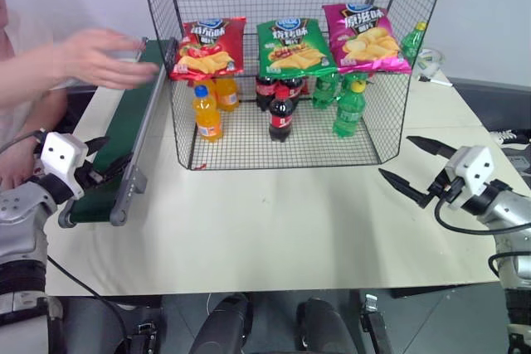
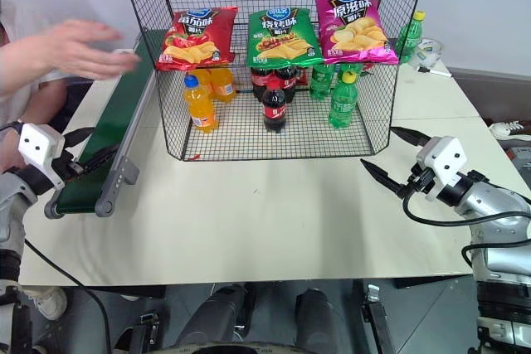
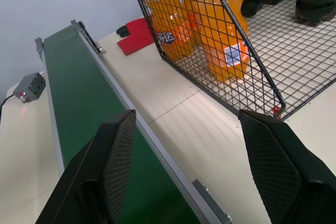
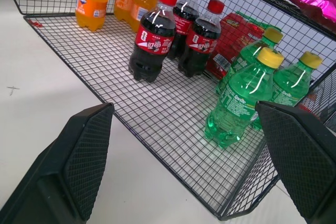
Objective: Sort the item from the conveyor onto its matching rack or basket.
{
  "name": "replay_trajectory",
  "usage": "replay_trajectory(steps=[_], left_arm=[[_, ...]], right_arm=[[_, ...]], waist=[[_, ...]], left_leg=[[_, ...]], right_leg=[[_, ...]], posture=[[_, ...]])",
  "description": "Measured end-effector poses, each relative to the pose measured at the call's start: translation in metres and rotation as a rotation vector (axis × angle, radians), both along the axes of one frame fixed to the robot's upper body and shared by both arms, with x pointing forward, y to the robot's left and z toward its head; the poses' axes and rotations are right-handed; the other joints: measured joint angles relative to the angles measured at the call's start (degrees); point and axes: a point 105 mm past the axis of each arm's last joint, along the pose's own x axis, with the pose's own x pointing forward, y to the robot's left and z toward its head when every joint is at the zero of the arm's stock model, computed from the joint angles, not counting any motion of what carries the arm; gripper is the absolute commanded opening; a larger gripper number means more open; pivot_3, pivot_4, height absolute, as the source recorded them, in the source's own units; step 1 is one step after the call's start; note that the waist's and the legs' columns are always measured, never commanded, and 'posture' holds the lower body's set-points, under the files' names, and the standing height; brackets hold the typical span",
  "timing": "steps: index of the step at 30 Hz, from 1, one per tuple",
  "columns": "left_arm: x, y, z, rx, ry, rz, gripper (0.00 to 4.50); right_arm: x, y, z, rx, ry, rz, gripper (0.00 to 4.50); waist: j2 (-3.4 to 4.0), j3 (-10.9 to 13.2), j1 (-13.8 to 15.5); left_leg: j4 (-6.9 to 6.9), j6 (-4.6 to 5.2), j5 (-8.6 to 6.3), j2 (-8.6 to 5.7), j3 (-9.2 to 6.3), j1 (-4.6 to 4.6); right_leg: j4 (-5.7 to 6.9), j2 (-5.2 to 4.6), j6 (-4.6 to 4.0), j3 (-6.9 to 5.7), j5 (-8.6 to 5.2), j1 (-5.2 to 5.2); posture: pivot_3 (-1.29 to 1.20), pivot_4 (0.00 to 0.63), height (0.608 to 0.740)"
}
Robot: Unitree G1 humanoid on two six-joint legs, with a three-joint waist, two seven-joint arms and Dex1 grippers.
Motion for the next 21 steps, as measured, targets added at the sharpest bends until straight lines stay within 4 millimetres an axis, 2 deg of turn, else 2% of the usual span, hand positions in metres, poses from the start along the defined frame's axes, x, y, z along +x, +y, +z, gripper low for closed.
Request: replay_trajectory(steps=[5,21], left_arm=[[-0.007,0.000,-0.015,-0.020,0.039,0.001,3.24],[-0.006,0.000,-0.013,-0.019,0.032,0.004,3.24]], right_arm=[[0.000,0.003,-0.003,-0.004,0.011,0.016,4.50],[0.000,0.004,-0.007,-0.018,0.023,0.026,4.50]], waist=[[-0.01,0.0,-0.1],[0.00,0.0,0.0]], left_leg=[[-0.01,0.00,0.00,0.00,-0.01,0.00],[-0.02,0.00,0.00,0.00,-0.02,0.00]], right_leg=[[0.00,0.00,0.00,0.00,0.00,0.00],[-0.01,0.00,-0.01,-0.01,0.00,0.00]], posture=[[0.00,0.150,0.740],[0.00,0.150,0.740]])
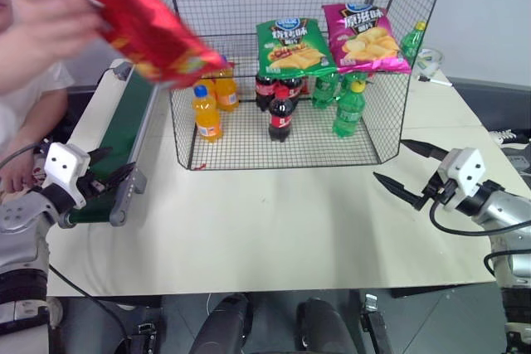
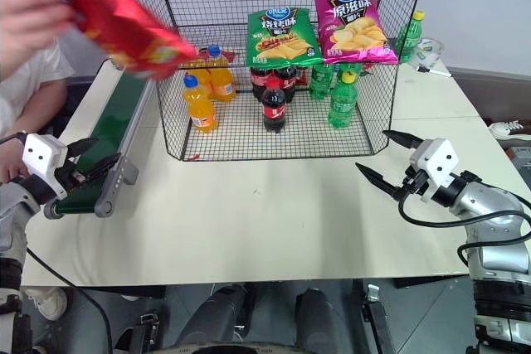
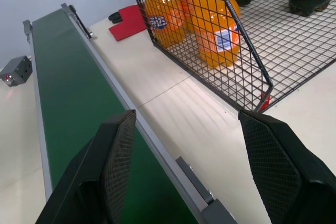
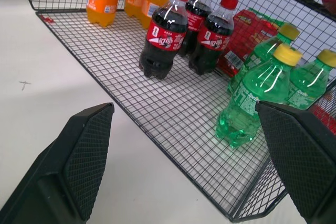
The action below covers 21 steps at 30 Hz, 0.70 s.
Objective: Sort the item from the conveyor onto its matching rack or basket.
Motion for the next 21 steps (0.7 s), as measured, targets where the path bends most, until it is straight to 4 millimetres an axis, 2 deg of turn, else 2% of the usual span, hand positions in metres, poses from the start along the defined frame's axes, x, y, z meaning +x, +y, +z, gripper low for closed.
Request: replay_trajectory(steps=[5,14,21], left_arm=[[0.005,0.001,0.007,-0.004,-0.031,0.025,3.24],[0.006,-0.004,0.000,-0.023,-0.025,0.021,3.24],[0.003,-0.003,-0.005,0.044,-0.025,0.027,3.24]], right_arm=[[0.003,0.000,-0.001,-0.005,0.004,0.000,4.50],[0.006,0.005,0.001,-0.013,-0.004,0.016,4.50],[0.006,0.007,0.000,-0.016,-0.001,0.021,4.50]], waist=[[0.00,0.0,0.0],[-0.01,0.0,0.0],[-0.01,0.0,-0.1]], left_leg=[[0.00,0.00,0.00,0.00,0.00,0.00],[0.00,0.00,0.00,0.00,0.00,0.00],[-0.01,0.00,0.00,0.00,0.00,0.00]], right_leg=[[0.00,0.00,0.01,0.00,0.01,0.01],[0.00,0.00,0.02,-0.01,0.01,0.00],[-0.01,0.00,0.01,-0.01,0.01,0.00]], posture=[[0.00,0.150,0.740],[0.00,0.150,0.740],[0.00,0.150,0.740]])
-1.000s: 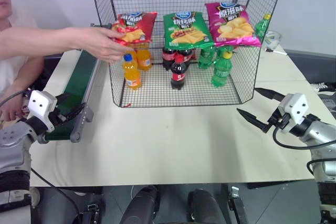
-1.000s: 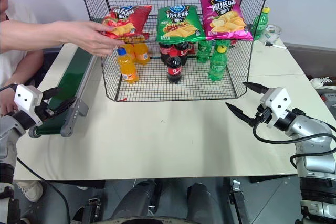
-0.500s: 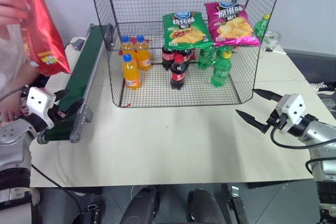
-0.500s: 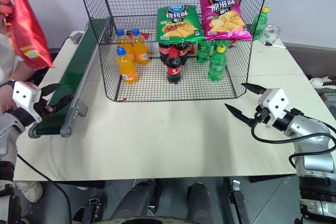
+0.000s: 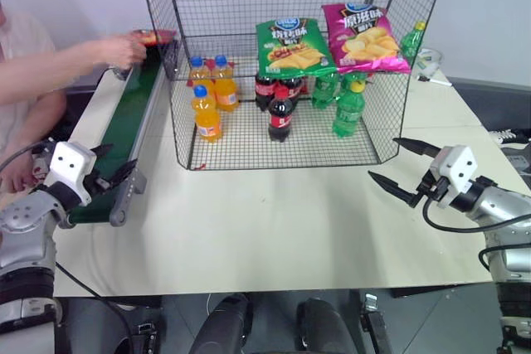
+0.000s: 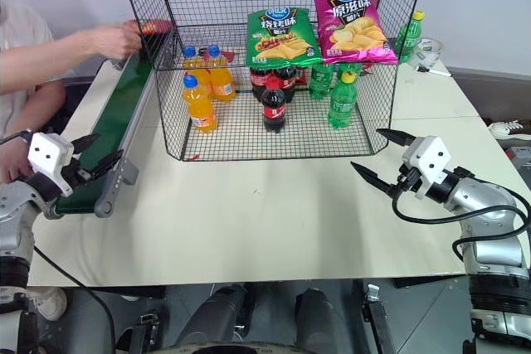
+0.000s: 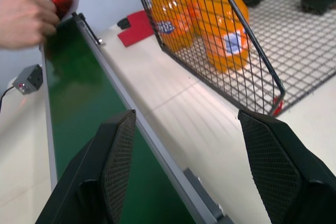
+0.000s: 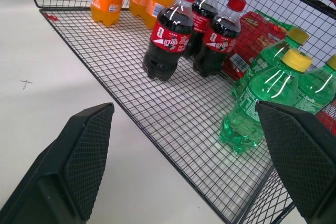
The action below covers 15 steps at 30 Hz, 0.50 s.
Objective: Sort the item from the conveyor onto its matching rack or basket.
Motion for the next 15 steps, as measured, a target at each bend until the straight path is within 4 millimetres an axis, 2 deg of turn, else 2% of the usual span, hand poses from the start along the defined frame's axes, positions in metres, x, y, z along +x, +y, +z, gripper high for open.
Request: replay_trajectory(steps=[7,15], left_arm=[[-0.009,0.003,-0.014,0.002,0.047,0.002,3.24],[-0.014,-0.001,-0.013,0.000,0.052,-0.014,3.24]], right_arm=[[0.000,0.002,-0.002,-0.010,-0.002,0.007,4.50],[0.001,0.005,-0.002,-0.016,0.000,0.025,4.50]], waist=[[0.00,0.0,0.0],[0.00,0.0,0.0]], left_leg=[[0.00,0.00,0.00,0.00,0.00,0.00],[0.00,0.00,0.00,0.00,-0.01,0.00]], right_leg=[[0.00,0.00,0.00,0.00,0.00,0.00],[-0.01,-0.01,-0.02,0.00,-0.01,0.01]], posture=[[0.00,0.150,0.740],[0.00,0.150,0.740]])
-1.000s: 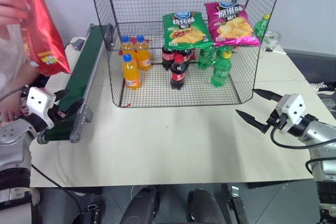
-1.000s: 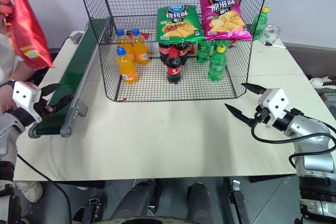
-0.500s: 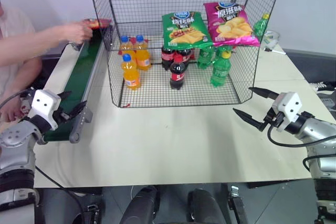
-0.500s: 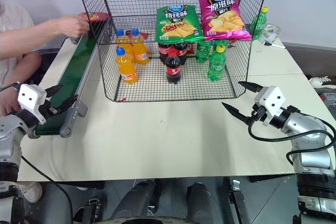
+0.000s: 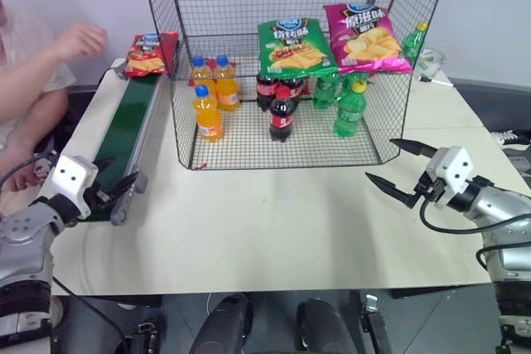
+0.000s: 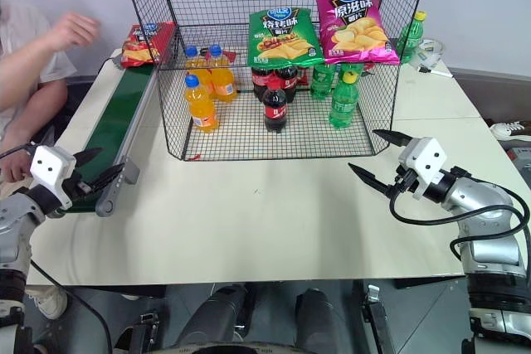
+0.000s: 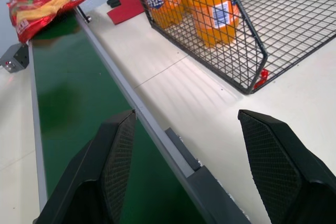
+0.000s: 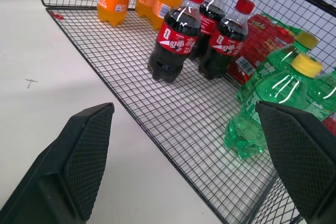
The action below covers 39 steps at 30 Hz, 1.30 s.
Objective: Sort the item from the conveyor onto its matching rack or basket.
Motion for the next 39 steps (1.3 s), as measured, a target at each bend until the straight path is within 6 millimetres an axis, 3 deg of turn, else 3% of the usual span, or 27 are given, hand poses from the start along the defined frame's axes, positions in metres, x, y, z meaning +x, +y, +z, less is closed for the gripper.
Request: replay_trajectory(steps=[7,14,19,25,35,39], left_arm=[[-0.005,-0.003,0.001,-0.005,-0.005,-0.013,3.24],[-0.008,-0.008,0.009,-0.018,-0.037,-0.027,3.24],[-0.019,-0.007,0.007,-0.041,-0.030,-0.025,3.24],[-0.029,-0.006,0.003,-0.017,-0.025,-0.009,3.24],[-0.053,0.010,0.011,0.184,-0.123,0.048,3.24],[-0.070,0.017,0.017,0.461,-0.193,0.044,3.24]], right_arm=[[-0.003,0.008,-0.005,0.021,0.045,0.052,4.50],[-0.025,0.042,-0.009,0.140,0.232,0.248,4.50],[-0.025,0.049,-0.015,0.159,0.284,0.264,4.50],[-0.012,0.063,-0.013,0.123,0.200,0.261,4.50],[-0.007,0.074,-0.012,0.115,0.167,0.305,4.50],[-0.010,0.081,-0.016,0.125,0.184,0.360,4.50]], waist=[[0.01,0.0,0.0],[0.01,0.0,-0.1],[0.01,0.0,-0.1],[0.01,0.0,-0.1],[0.01,0.0,0.1],[0.00,0.0,0.0]], left_leg=[[-0.01,0.00,0.00,0.00,0.00,0.00],[-0.01,0.01,-0.02,0.01,-0.02,-0.06],[-0.02,0.01,-0.03,0.01,-0.02,-0.11],[-0.02,-0.01,-0.04,0.02,-0.02,-0.15],[-0.04,0.02,-0.05,0.02,-0.01,-0.17],[-0.07,-0.01,-0.07,0.05,0.02,-0.17]], right_leg=[[0.00,0.00,-0.09,0.00,-0.05,0.00],[-0.03,-0.01,-0.16,0.02,-0.09,-0.03],[-0.08,-0.01,-0.18,0.01,-0.10,-0.08],[-0.12,-0.01,-0.21,0.00,-0.09,-0.12],[-0.27,0.00,-0.22,0.00,-0.08,-0.26],[-0.27,-0.01,-0.27,0.01,-0.06,-0.21]], posture=[[0.00,0.150,0.740],[0.00,0.150,0.740],[0.00,0.150,0.740],[0.00,0.150,0.740],[0.00,0.150,0.740],[0.00,0.150,0.740]])
